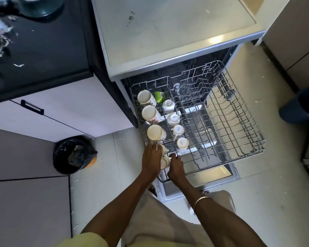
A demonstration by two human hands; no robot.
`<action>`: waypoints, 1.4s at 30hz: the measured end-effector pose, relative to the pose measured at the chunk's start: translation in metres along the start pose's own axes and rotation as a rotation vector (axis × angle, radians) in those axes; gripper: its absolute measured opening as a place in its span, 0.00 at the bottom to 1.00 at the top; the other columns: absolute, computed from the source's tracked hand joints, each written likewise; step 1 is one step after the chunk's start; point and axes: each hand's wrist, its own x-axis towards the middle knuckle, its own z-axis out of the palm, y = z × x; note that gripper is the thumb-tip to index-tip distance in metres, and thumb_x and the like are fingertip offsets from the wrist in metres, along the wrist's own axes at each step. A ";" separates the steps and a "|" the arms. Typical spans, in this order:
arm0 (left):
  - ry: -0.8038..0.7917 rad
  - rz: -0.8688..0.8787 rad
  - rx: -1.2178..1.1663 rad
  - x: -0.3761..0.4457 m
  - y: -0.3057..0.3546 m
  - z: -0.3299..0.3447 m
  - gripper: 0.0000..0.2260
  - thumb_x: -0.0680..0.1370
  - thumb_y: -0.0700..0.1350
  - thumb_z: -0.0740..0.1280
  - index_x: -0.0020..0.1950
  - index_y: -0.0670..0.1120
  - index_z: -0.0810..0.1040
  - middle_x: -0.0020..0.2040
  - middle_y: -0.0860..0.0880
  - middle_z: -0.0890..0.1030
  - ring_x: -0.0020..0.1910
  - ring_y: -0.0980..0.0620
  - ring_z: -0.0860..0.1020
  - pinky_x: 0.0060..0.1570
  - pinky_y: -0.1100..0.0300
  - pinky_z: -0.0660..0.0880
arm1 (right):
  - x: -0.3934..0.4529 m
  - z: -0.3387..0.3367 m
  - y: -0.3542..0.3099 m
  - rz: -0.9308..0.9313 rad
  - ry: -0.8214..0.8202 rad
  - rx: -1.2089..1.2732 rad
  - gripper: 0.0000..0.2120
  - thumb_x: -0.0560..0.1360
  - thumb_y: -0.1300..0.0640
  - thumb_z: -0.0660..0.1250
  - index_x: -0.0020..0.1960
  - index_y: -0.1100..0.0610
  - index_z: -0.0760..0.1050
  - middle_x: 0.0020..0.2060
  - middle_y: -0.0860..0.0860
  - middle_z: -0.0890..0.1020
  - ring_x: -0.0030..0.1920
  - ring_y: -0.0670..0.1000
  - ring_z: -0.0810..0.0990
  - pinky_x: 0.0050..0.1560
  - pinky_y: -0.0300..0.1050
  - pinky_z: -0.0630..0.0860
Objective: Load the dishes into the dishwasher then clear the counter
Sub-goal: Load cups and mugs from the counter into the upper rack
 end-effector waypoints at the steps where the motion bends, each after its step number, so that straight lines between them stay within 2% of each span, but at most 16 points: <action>1: 0.008 0.016 -0.041 -0.005 -0.002 -0.005 0.26 0.57 0.42 0.82 0.53 0.43 0.82 0.52 0.44 0.84 0.51 0.44 0.80 0.52 0.55 0.78 | -0.004 -0.007 -0.003 0.003 -0.006 0.007 0.25 0.62 0.71 0.67 0.59 0.63 0.69 0.50 0.64 0.76 0.50 0.66 0.76 0.43 0.49 0.69; 4: -0.001 0.047 -0.111 -0.019 -0.008 -0.017 0.25 0.63 0.42 0.79 0.58 0.42 0.79 0.57 0.44 0.82 0.57 0.44 0.78 0.59 0.54 0.76 | -0.017 -0.027 -0.008 0.022 0.006 -0.002 0.25 0.64 0.73 0.65 0.60 0.63 0.69 0.52 0.64 0.77 0.53 0.66 0.76 0.48 0.51 0.71; 6: 0.000 0.030 -0.108 -0.033 -0.010 -0.033 0.22 0.68 0.44 0.76 0.60 0.44 0.78 0.57 0.45 0.81 0.57 0.45 0.77 0.59 0.56 0.75 | -0.029 -0.046 -0.015 0.013 0.002 -0.012 0.24 0.67 0.73 0.64 0.62 0.63 0.70 0.54 0.64 0.77 0.56 0.65 0.75 0.54 0.52 0.72; 8: 0.005 -0.002 -0.123 -0.044 -0.011 -0.045 0.19 0.70 0.46 0.74 0.60 0.45 0.77 0.56 0.47 0.81 0.55 0.48 0.77 0.58 0.59 0.74 | -0.039 -0.070 -0.024 -0.001 0.005 -0.027 0.22 0.68 0.72 0.63 0.62 0.64 0.71 0.55 0.65 0.77 0.58 0.66 0.75 0.57 0.52 0.73; 11: -0.004 -0.049 -0.173 -0.061 -0.005 -0.073 0.19 0.72 0.48 0.73 0.61 0.46 0.78 0.56 0.48 0.81 0.55 0.50 0.78 0.58 0.61 0.75 | -0.053 -0.112 -0.043 -0.044 0.009 -0.100 0.19 0.70 0.70 0.64 0.61 0.66 0.72 0.56 0.66 0.77 0.58 0.66 0.76 0.55 0.53 0.74; 15: 0.023 -0.019 -0.259 -0.078 0.017 -0.115 0.12 0.74 0.43 0.72 0.55 0.40 0.81 0.51 0.43 0.83 0.48 0.44 0.82 0.49 0.54 0.81 | -0.066 -0.157 -0.065 -0.137 0.004 -0.193 0.16 0.71 0.70 0.64 0.59 0.65 0.73 0.55 0.63 0.78 0.56 0.64 0.77 0.52 0.51 0.74; 18: 0.067 -0.137 -0.405 -0.081 0.026 -0.130 0.15 0.81 0.48 0.60 0.63 0.42 0.77 0.58 0.42 0.80 0.54 0.43 0.79 0.55 0.51 0.78 | -0.071 -0.180 -0.079 -0.191 -0.029 -0.255 0.11 0.72 0.67 0.63 0.54 0.64 0.75 0.51 0.61 0.80 0.52 0.63 0.80 0.45 0.49 0.75; 20: 0.088 -0.194 -0.442 -0.084 0.024 -0.135 0.17 0.82 0.50 0.57 0.65 0.43 0.75 0.61 0.42 0.79 0.58 0.43 0.78 0.59 0.50 0.76 | -0.073 -0.189 -0.091 -0.267 -0.048 -0.305 0.11 0.73 0.66 0.62 0.54 0.63 0.74 0.49 0.61 0.81 0.50 0.63 0.80 0.42 0.49 0.74; 22: 0.126 -0.224 -0.490 -0.086 0.021 -0.145 0.17 0.83 0.50 0.56 0.65 0.43 0.75 0.62 0.43 0.79 0.59 0.43 0.78 0.60 0.51 0.76 | -0.074 -0.195 -0.103 -0.353 -0.055 -0.333 0.11 0.74 0.66 0.62 0.56 0.63 0.73 0.51 0.63 0.80 0.51 0.64 0.79 0.44 0.51 0.74; 24: 0.174 -0.254 -0.522 -0.094 0.014 -0.161 0.18 0.83 0.49 0.53 0.65 0.42 0.74 0.64 0.41 0.78 0.61 0.42 0.76 0.62 0.51 0.74 | -0.078 -0.196 -0.117 -0.426 -0.057 -0.354 0.12 0.74 0.67 0.61 0.57 0.65 0.73 0.54 0.64 0.79 0.54 0.65 0.78 0.48 0.54 0.75; 28: 0.227 -0.332 -0.535 -0.111 -0.022 -0.179 0.19 0.84 0.45 0.53 0.73 0.39 0.67 0.73 0.40 0.69 0.73 0.44 0.66 0.72 0.55 0.59 | -0.081 -0.178 -0.146 -0.499 -0.014 -0.397 0.12 0.73 0.67 0.61 0.56 0.64 0.74 0.52 0.64 0.80 0.54 0.65 0.77 0.47 0.54 0.72; 31: 0.193 -0.377 -0.551 -0.133 -0.071 -0.177 0.22 0.85 0.48 0.51 0.77 0.40 0.62 0.77 0.42 0.63 0.77 0.46 0.59 0.76 0.56 0.52 | -0.087 -0.145 -0.179 -0.478 -0.005 -0.362 0.21 0.69 0.68 0.59 0.61 0.63 0.73 0.53 0.64 0.80 0.54 0.66 0.77 0.47 0.54 0.74; 33: 0.185 -0.398 -0.550 -0.147 -0.103 -0.179 0.22 0.85 0.48 0.51 0.77 0.39 0.62 0.77 0.41 0.63 0.77 0.46 0.59 0.76 0.55 0.53 | -0.085 -0.118 -0.196 -0.474 0.000 -0.329 0.23 0.67 0.67 0.59 0.63 0.62 0.71 0.53 0.65 0.79 0.53 0.66 0.77 0.47 0.55 0.75; 37: 0.206 -0.441 -0.544 -0.175 -0.165 -0.198 0.20 0.85 0.46 0.52 0.74 0.37 0.65 0.75 0.39 0.66 0.75 0.44 0.62 0.75 0.53 0.56 | -0.109 -0.092 -0.255 -0.503 0.001 -0.314 0.16 0.70 0.67 0.58 0.57 0.63 0.72 0.50 0.66 0.79 0.51 0.66 0.78 0.45 0.53 0.72; 42: 0.271 -0.456 -0.552 -0.199 -0.218 -0.229 0.20 0.85 0.44 0.52 0.73 0.35 0.66 0.74 0.37 0.66 0.74 0.42 0.63 0.74 0.51 0.57 | -0.122 -0.074 -0.322 -0.560 0.032 -0.313 0.17 0.73 0.67 0.59 0.62 0.64 0.73 0.57 0.64 0.79 0.58 0.64 0.77 0.52 0.50 0.73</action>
